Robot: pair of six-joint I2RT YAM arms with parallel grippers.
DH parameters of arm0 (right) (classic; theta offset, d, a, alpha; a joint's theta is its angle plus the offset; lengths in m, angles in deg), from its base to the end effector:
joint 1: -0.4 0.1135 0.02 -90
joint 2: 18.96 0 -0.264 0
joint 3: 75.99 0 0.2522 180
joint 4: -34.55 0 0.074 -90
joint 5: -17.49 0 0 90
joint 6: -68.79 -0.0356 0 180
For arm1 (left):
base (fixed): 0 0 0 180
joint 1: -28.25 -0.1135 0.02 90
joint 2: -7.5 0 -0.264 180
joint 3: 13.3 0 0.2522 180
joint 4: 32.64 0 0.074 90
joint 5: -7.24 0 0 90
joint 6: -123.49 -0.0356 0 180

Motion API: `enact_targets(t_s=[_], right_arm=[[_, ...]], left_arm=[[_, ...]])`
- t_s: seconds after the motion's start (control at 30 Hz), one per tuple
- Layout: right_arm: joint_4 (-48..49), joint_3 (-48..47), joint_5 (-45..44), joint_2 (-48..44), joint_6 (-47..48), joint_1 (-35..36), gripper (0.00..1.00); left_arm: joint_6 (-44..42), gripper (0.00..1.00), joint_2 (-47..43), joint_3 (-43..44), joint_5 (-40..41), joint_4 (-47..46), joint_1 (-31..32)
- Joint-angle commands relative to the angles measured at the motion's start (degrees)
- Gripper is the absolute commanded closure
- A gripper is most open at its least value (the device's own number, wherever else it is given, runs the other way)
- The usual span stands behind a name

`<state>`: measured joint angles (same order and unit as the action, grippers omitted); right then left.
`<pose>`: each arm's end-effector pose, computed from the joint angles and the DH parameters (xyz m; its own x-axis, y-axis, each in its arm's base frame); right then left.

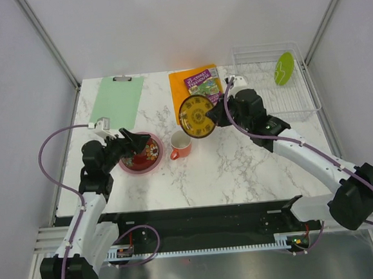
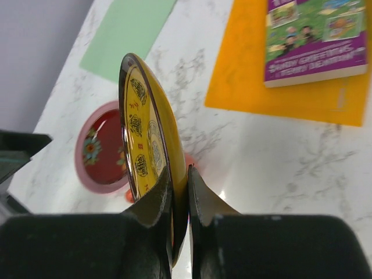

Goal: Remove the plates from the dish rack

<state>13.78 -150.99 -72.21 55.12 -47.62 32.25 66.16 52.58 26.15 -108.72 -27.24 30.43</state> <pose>0.2571 0.1600 0.3342 -0.4949 0.2162 -0.8416 -0.3481 0.8381 0.4200 0.1879 -0.0227 0.2554 -0.4112 -0.4700 -0.7810 0.2870 0.7465 -0.6003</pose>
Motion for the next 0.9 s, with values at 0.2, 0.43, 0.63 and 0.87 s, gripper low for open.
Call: enact_targets(t_s=[0.2,0.43,0.63,0.87], right_arm=[[13.32,-0.2,5.42,3.17,-9.18,10.76,0.99],[15.88,-1.96,6.73,8.17,-10.41,13.76,0.99],[20.1,-1.7,9.81,10.2,-12.17,14.64,0.99],[22.65,-1.96,14.9,11.87,-13.66,14.64,0.99]], left_arm=[[3.54,0.17,0.71,-0.64,-0.59,-6.14,2.74],[3.63,0.17,2.2,0.76,0.9,-6.93,5.91],[2.93,0.57,3.61,1.2,1.34,-7.11,7.23],[2.32,0.98,5.9,1.29,-0.41,-9.04,7.49]])
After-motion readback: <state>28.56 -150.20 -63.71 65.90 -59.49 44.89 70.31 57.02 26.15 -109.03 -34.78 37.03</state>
